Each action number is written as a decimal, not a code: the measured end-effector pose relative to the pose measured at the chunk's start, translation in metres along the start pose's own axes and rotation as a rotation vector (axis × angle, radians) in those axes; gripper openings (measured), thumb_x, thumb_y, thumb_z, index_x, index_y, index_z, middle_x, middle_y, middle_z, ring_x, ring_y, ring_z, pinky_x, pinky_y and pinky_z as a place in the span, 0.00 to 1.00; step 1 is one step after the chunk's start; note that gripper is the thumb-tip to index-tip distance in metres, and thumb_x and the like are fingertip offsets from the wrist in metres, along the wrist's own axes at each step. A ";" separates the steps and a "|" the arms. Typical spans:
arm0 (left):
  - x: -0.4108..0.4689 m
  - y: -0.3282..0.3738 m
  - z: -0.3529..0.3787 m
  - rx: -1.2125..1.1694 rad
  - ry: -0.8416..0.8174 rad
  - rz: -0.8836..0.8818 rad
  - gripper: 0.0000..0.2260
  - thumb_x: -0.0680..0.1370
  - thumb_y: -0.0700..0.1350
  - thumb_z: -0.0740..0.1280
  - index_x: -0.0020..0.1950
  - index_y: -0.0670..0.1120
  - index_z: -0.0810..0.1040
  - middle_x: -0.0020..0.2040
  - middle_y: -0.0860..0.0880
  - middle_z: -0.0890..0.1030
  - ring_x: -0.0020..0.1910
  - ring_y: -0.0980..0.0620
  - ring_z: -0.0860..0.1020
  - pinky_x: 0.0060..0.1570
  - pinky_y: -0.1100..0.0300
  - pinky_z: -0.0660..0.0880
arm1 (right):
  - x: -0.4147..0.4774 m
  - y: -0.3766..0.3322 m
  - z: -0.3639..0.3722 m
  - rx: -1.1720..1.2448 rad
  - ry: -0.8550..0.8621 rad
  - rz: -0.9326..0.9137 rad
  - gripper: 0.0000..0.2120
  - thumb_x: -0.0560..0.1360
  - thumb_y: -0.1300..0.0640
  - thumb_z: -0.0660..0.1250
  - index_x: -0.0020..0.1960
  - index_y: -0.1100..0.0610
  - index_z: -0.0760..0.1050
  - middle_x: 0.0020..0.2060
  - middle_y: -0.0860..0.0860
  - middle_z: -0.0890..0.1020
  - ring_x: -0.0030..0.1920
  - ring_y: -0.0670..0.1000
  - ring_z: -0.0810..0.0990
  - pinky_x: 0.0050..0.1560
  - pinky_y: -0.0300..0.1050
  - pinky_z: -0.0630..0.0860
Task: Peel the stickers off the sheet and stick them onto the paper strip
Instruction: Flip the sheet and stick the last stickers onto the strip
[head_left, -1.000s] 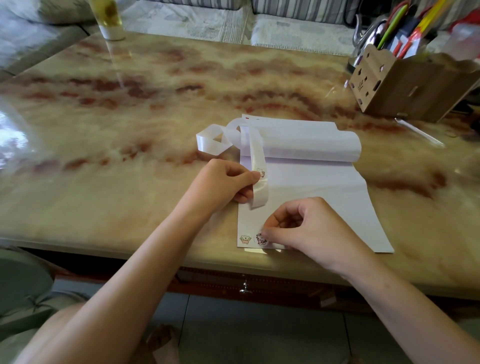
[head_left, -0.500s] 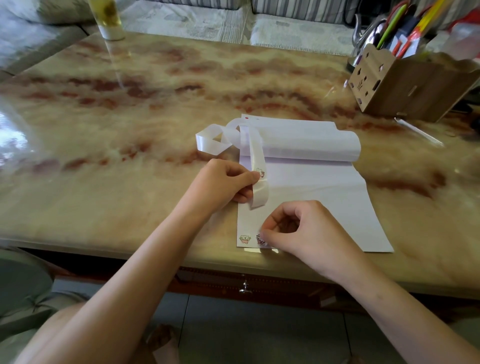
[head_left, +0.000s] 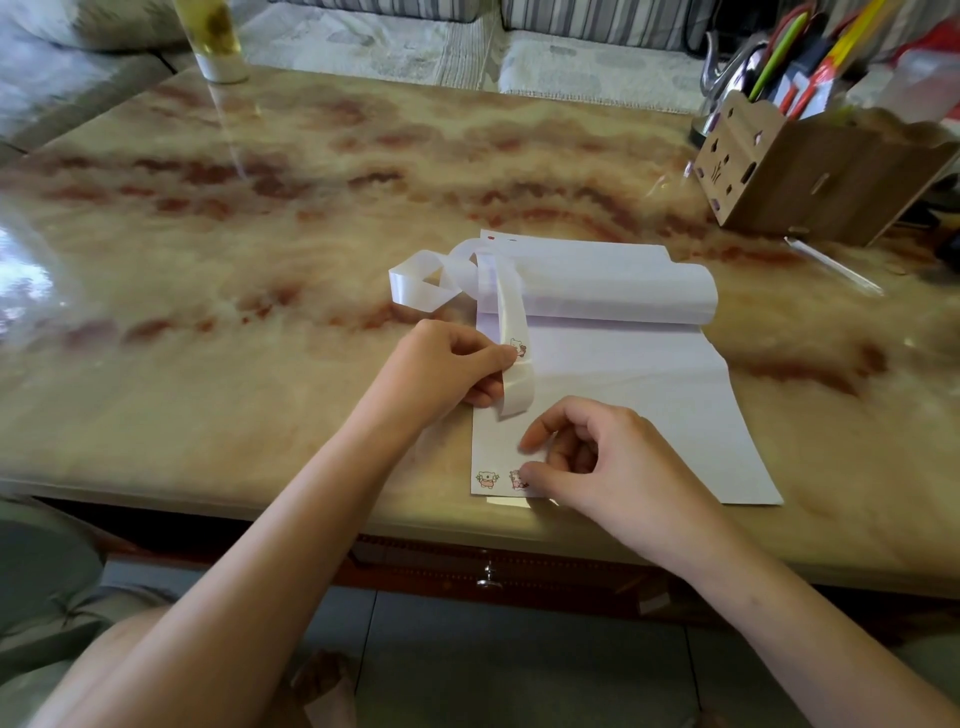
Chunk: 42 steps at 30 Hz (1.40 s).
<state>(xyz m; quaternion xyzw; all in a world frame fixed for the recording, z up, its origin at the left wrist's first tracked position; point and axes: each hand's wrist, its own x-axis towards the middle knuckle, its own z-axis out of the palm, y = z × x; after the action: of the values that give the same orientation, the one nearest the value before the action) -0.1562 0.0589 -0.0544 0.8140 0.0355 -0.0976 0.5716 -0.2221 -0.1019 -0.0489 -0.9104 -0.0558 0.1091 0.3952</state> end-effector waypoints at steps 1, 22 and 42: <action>0.000 0.000 0.000 -0.001 0.001 0.000 0.09 0.76 0.46 0.70 0.37 0.46 0.83 0.28 0.53 0.81 0.31 0.54 0.79 0.53 0.54 0.80 | 0.000 0.001 -0.001 0.012 -0.002 -0.002 0.06 0.71 0.53 0.73 0.46 0.47 0.77 0.34 0.46 0.79 0.35 0.43 0.77 0.36 0.34 0.72; -0.005 0.007 -0.007 -0.090 0.022 0.112 0.01 0.75 0.43 0.71 0.44 0.47 0.83 0.36 0.51 0.83 0.32 0.59 0.79 0.34 0.69 0.75 | 0.021 0.006 -0.020 0.334 0.267 -0.181 0.03 0.75 0.57 0.69 0.43 0.50 0.79 0.38 0.46 0.84 0.37 0.43 0.78 0.37 0.35 0.72; -0.013 0.016 -0.001 -0.151 -0.119 0.128 0.05 0.74 0.43 0.72 0.49 0.46 0.83 0.43 0.52 0.85 0.39 0.62 0.81 0.37 0.70 0.75 | 0.037 0.005 -0.014 0.313 0.460 -0.309 0.03 0.73 0.60 0.72 0.46 0.54 0.81 0.38 0.45 0.83 0.38 0.46 0.81 0.42 0.49 0.80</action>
<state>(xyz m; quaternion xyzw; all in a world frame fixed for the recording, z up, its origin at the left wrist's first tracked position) -0.1657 0.0549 -0.0371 0.7620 -0.0432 -0.1060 0.6374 -0.1831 -0.1082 -0.0495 -0.8201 -0.0850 -0.1535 0.5447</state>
